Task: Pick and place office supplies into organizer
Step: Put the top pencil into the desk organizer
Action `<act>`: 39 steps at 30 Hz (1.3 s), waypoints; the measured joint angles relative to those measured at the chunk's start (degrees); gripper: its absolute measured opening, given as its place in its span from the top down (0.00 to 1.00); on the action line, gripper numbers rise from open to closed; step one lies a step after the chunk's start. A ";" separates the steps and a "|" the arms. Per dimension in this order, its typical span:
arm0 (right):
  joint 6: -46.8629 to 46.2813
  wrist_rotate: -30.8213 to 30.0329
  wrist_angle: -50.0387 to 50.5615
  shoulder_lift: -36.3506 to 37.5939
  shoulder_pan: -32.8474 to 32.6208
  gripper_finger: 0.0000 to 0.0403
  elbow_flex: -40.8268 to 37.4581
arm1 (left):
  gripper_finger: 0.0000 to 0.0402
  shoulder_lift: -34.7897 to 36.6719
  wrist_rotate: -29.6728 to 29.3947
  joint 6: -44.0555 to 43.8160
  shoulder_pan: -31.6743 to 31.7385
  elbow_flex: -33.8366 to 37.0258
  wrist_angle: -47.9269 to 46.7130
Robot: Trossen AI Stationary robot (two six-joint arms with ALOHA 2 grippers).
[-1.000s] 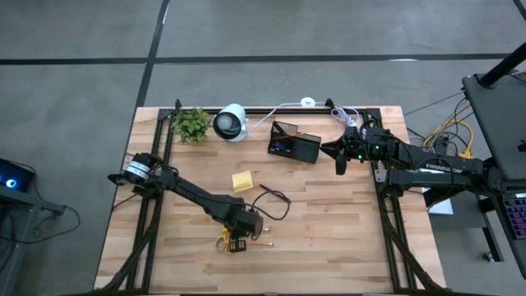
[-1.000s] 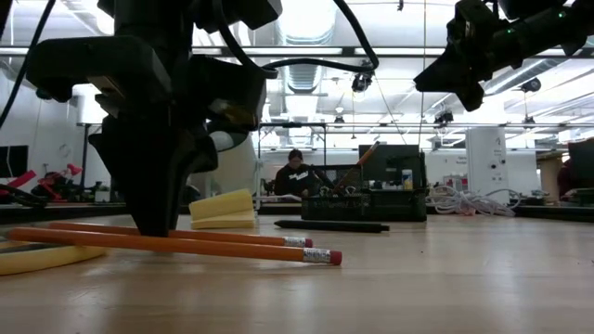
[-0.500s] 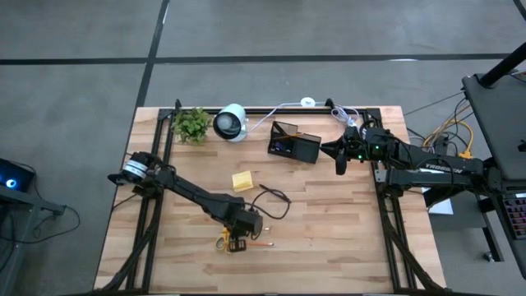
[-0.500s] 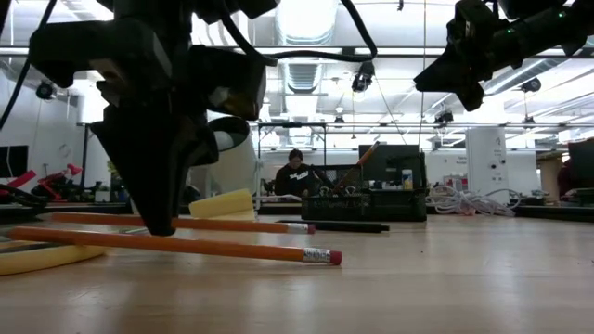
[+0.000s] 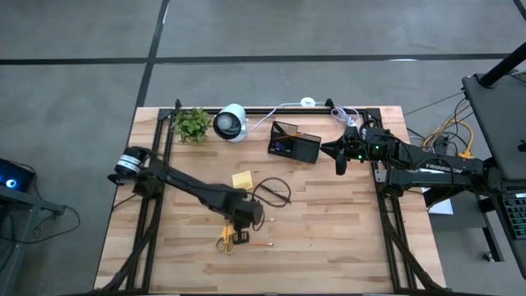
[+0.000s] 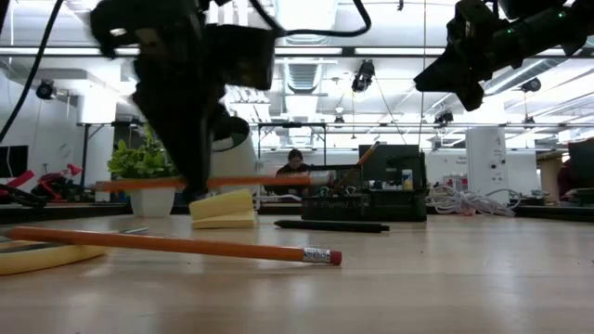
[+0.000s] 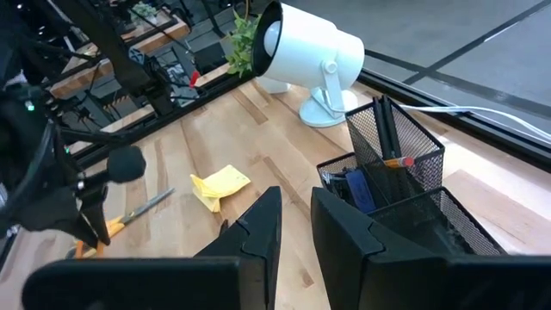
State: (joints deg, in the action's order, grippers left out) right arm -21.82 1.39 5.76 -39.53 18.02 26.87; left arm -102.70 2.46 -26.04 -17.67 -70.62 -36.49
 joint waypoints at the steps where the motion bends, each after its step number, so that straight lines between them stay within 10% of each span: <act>1: 0.00 0.00 0.00 0.00 0.00 0.86 0.02 | 0.97 0.57 -0.37 0.20 0.55 -0.10 0.06; 39: -0.28 0.00 0.94 0.11 -0.02 0.86 0.02 | 0.97 7.18 -4.60 10.51 19.76 -0.16 24.93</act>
State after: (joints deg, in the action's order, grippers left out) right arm -22.10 1.39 6.70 -39.42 18.00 26.89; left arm -95.53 -2.13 -15.53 2.09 -70.78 -11.56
